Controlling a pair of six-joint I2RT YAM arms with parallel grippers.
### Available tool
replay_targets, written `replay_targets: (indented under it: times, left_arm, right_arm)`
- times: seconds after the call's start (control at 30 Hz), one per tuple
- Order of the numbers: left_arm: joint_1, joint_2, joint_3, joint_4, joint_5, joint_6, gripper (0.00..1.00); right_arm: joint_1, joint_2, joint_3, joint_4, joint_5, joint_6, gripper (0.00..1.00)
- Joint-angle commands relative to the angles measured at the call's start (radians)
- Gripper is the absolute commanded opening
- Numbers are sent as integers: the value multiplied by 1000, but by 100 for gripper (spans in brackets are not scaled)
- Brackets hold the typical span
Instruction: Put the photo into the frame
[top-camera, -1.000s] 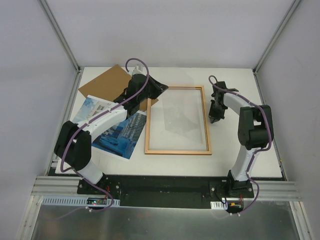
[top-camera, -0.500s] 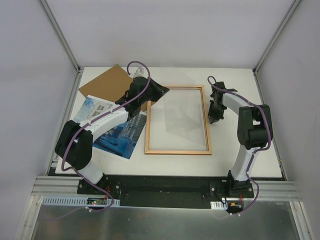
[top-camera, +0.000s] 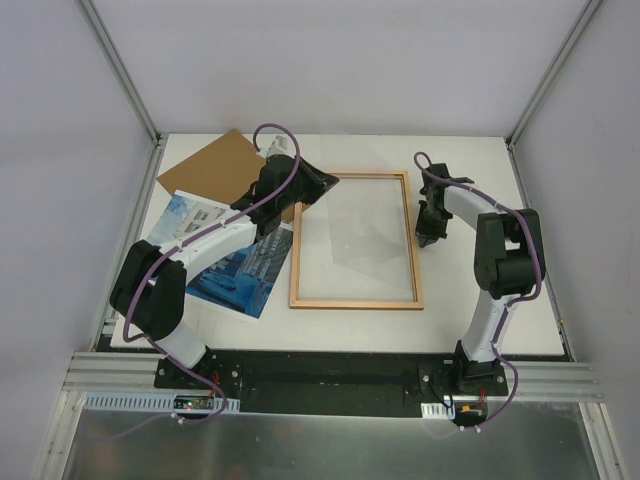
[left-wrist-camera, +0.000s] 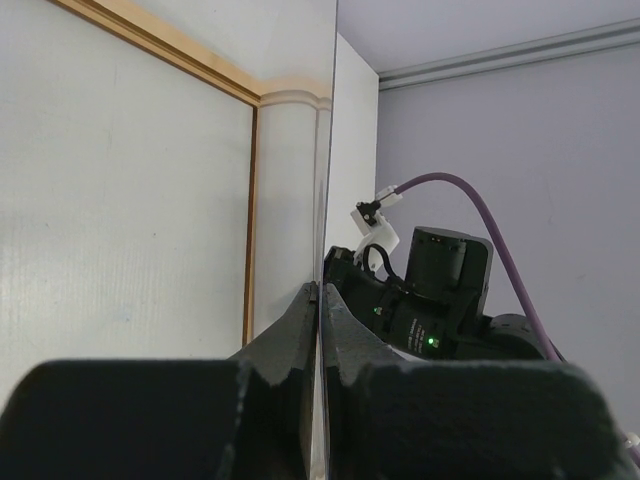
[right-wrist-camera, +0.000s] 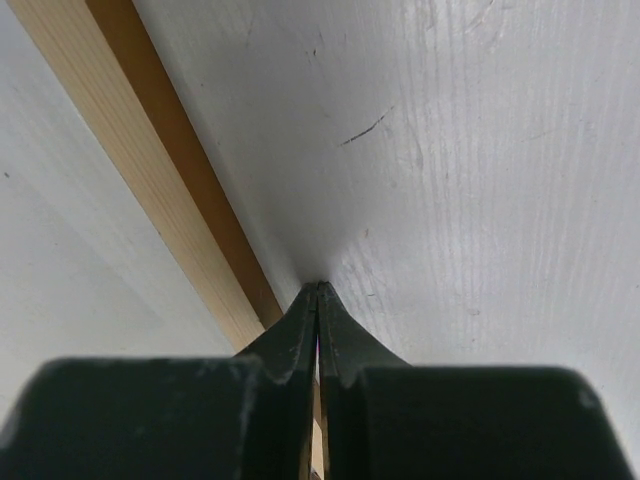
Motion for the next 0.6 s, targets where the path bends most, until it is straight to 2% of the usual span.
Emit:
replay_targets:
  times: [0.0,0.57]
  left_arm:
    - [-13,-10,-11,76,14,-23,0]
    - [-13,7,-23,100,43,-21,0]
  right_arm:
    - [15,10,29,-11,7,9,1]
    - [16,13,32,-13,6,9,1]
